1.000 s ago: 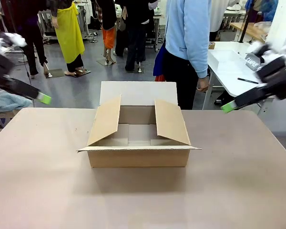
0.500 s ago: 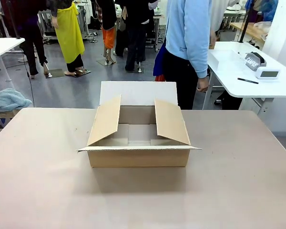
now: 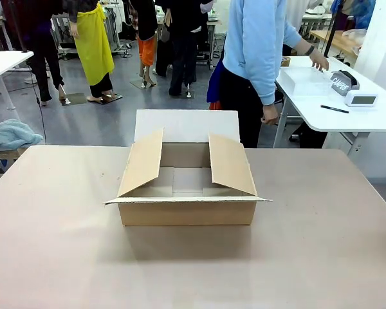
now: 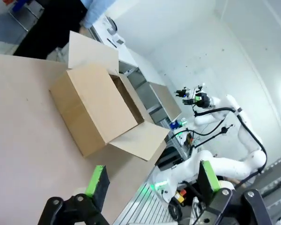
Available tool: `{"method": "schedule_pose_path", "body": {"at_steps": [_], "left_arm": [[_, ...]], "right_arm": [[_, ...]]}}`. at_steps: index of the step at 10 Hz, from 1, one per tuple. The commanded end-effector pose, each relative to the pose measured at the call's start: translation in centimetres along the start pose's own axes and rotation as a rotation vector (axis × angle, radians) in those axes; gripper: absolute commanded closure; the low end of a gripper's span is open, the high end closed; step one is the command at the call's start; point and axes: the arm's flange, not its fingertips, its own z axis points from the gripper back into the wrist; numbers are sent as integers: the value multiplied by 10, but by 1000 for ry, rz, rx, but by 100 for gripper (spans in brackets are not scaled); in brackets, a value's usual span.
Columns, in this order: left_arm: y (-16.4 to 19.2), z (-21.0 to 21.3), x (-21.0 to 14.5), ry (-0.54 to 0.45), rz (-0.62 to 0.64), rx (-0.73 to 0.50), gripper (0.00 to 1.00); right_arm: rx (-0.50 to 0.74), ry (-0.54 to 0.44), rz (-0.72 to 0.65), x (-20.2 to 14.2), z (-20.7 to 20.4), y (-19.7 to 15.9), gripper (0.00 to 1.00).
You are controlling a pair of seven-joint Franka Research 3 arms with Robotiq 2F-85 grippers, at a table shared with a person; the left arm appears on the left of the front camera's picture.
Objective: Pack the gift set into the box.
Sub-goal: Place both hands on the side flaps of the Package Box and spread them outward.
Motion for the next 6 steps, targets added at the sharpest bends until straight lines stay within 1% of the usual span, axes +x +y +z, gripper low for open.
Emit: {"method": "schedule_pose_path", "body": {"at_steps": [1,2,3,4,5,6], "left_arm": [[7,4,-3,-26,27,-12,0],[-12,-25,8,96,-47,68,0],[-45,-80,25,263,-170,127,0],[-68,-124,33,421,-272,134,0],[-87,-176,37,568,-339,187,0],[-97,-217,35,691,-387,232,0]], "right_arm": [[-123,-35,-32,3,-8,2,0],[-303,-19,32,15,-40,29,0],[-382,-4,257,25,-95,70,0],[-448,16,398,31,-142,96,0],[-431,50,524,30,-193,117,0],[-421,77,600,21,-236,129,0]]}}
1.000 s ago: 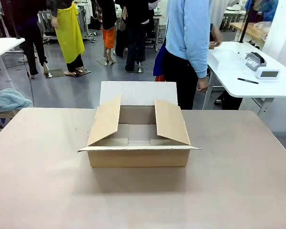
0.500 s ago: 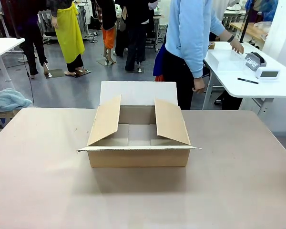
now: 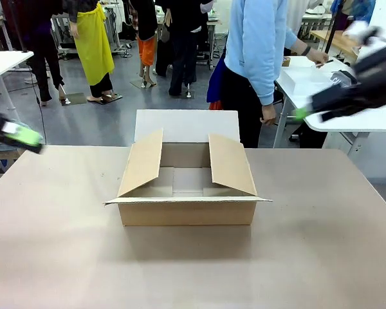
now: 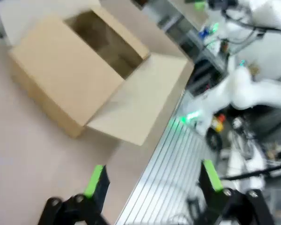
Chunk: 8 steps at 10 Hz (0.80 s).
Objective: Pack the gift set into the box.
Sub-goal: Place both hands on the side flaps of the Package Box and spread them outward.
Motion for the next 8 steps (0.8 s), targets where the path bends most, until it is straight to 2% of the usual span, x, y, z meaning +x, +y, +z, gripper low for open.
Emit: {"method": "schedule_pose_path", "body": {"at_steps": [1,2,3,4,5,6,7,8], "left_arm": [[-18,-58,44,257,-139,137,0],[-22,-84,55,308,-161,190,0],[-29,-44,29,146,-78,50,0],[-29,-44,29,146,-78,50,0],[-48,-93,53,264,-145,109,0],[-47,-104,57,259,-88,108,0],[-48,-116,75,253,12,152,0],[-52,-127,93,236,83,223,0]], "right_arm": [[1,-23,136,14,-72,22,0],[-34,-68,182,7,-85,40,0],[-213,-34,59,4,-59,20,0],[-8,-11,161,3,-69,65,0],[-69,-30,159,2,-80,59,0],[260,-26,421,7,-91,64,0],[452,-6,510,5,-94,52,0],[512,66,492,-2,-91,35,0]]}}
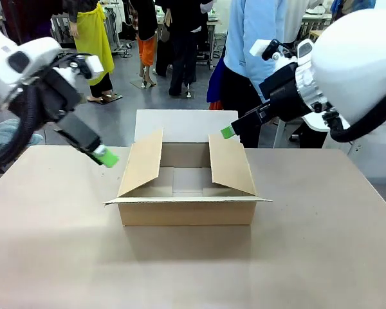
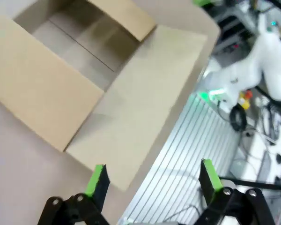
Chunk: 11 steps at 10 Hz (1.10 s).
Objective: Pack the gift set into the box.
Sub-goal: Place both hands on the side flaps of the Package Box and spread them outward.
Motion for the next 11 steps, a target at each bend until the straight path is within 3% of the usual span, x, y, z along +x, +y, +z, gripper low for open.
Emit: {"method": "schedule_pose_path", "body": {"at_steps": [1,3,4,5,6,7,11], "left_arm": [[-8,-13,50,68,138,102,0],[-8,-33,112,127,223,169,0],[-5,-46,134,142,318,268,0],[-4,-61,146,177,375,330,0],[-4,-76,150,173,425,408,0],[-1,-90,152,158,480,511,0],[25,-129,143,124,565,733,0]], "right_arm": [[229,6,109,-36,9,-42,0],[166,-21,315,-46,0,-35,0],[155,-68,330,-48,-11,-38,0],[150,-85,243,-49,-23,-50,0],[190,-10,288,-47,9,-36,0],[190,-10,288,-47,9,-36,0],[190,-10,288,-47,9,-36,0]]}}
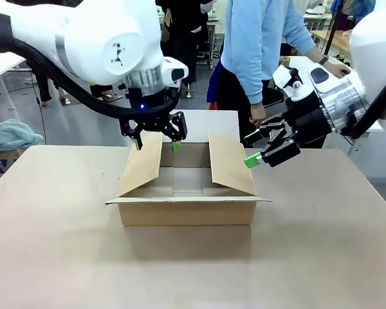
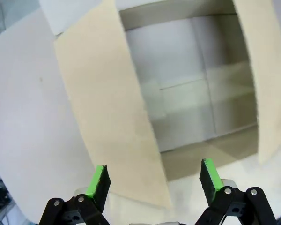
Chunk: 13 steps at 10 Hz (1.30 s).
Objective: Pack the gift set into the box.
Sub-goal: Place both hands on the side flaps of the Package Box and spread them outward.
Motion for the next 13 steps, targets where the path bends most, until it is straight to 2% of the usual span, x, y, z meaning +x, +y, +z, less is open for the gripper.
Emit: {"method": "schedule_pose_path", "body": {"at_steps": [1,2,4,7,10,13], "left_arm": [[1,-28,2,-16,19,110,0],[5,-39,1,-21,1,155,0],[13,-52,1,32,-62,167,0],[23,-36,-10,-32,-70,166,0],[36,-17,-27,-95,-41,187,0],[81,-2,-35,-129,67,188,0]], "right_arm": [[3,-19,-14,4,0,0,0],[3,-19,-14,4,0,0,0],[3,-19,-14,4,0,0,0],[3,-19,-14,4,0,0,0],[3,-19,-14,4,0,0,0],[3,-19,-14,4,0,0,0]]}}
